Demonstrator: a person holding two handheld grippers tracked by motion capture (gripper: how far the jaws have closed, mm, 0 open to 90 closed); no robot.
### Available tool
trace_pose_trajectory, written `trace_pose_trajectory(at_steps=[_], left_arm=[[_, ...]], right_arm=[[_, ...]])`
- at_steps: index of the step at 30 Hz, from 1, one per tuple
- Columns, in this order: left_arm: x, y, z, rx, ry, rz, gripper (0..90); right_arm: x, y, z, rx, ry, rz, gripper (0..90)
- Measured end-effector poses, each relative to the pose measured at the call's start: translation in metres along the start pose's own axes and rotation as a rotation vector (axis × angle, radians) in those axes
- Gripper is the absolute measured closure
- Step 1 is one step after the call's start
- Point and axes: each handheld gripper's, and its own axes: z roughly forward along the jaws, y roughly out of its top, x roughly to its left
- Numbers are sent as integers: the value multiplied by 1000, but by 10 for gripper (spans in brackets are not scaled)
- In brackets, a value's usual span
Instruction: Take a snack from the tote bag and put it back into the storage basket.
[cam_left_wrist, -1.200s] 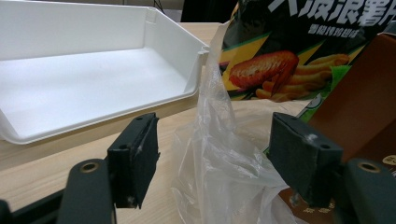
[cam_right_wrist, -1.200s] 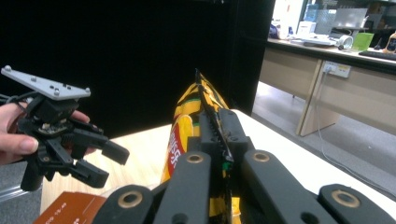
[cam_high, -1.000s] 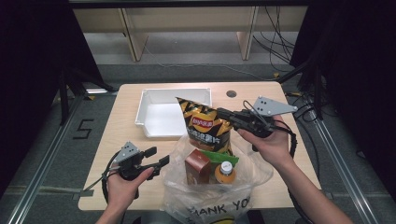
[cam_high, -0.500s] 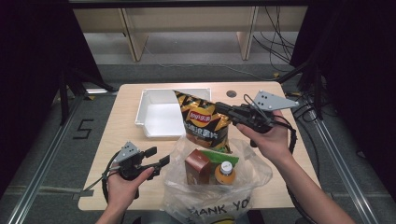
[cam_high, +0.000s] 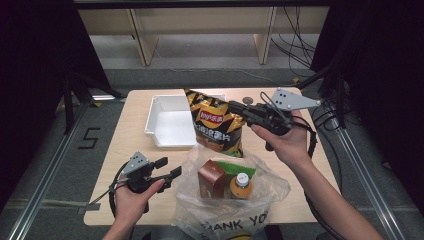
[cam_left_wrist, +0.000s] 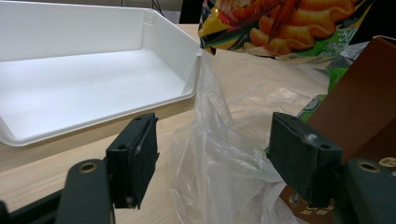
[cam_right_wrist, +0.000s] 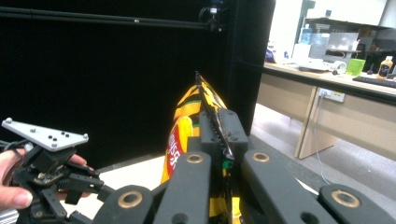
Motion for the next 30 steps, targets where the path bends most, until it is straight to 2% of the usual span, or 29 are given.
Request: trace_pose_trajectory(at_steps=[2, 3, 6, 11, 12, 13, 14, 15, 17, 18, 19, 22, 24, 26, 27, 28, 30], left_arm=[[0, 0, 0, -2, -1, 1, 323], [0, 0, 0, -3, -1, 1, 323], [0, 0, 0, -2, -1, 1, 323], [0, 0, 0, -2, -1, 1, 323], [0, 0, 0, -3, -1, 0, 323], [0, 0, 0, -2, -1, 1, 323], [0, 0, 0, -2, -2, 0, 323], [0, 0, 0, -3, -2, 0, 323], [0, 0, 0, -2, -3, -3, 323], [0, 0, 0, -3, -6, -3, 324], [0, 0, 0, -3, -8, -4, 324], [0, 0, 0, -4, -9, -4, 324], [-1, 0, 0, -4, -7, -6, 324], [0, 0, 0, -6, -16, -6, 324], [0, 0, -1, -3, -6, -3, 324], [0, 0, 0, -5, -9, -7, 324], [-1, 0, 0, -4, -10, -7, 324]], right_arm=[[-1, 2, 2, -13, -5, -9, 900], [-1, 3, 2, -1, 5, 12, 900], [-4, 6, 4, -17, -3, -12, 900], [-5, 10, 6, -16, -4, -2, 900], [-5, 11, 7, -25, -3, -16, 900], [-4, 12, 7, -24, -13, 1, 900], [-5, 13, 7, -23, -5, -19, 900], [-4, 14, 8, -18, -3, 6, 900], [-4, 15, 9, -17, -5, 5, 900], [-4, 16, 10, -12, -10, 20, 900], [-5, 16, 12, -27, -7, -7, 900], [-6, 18, 14, -18, 0, -11, 900], [-5, 18, 16, -22, -1, 8, 900], [-6, 19, 18, -33, -6, -8, 900], [-8, 20, 19, -32, -8, -26, 900], [-6, 20, 20, -29, -6, -4, 900], [-7, 21, 22, -26, -4, -8, 900]])
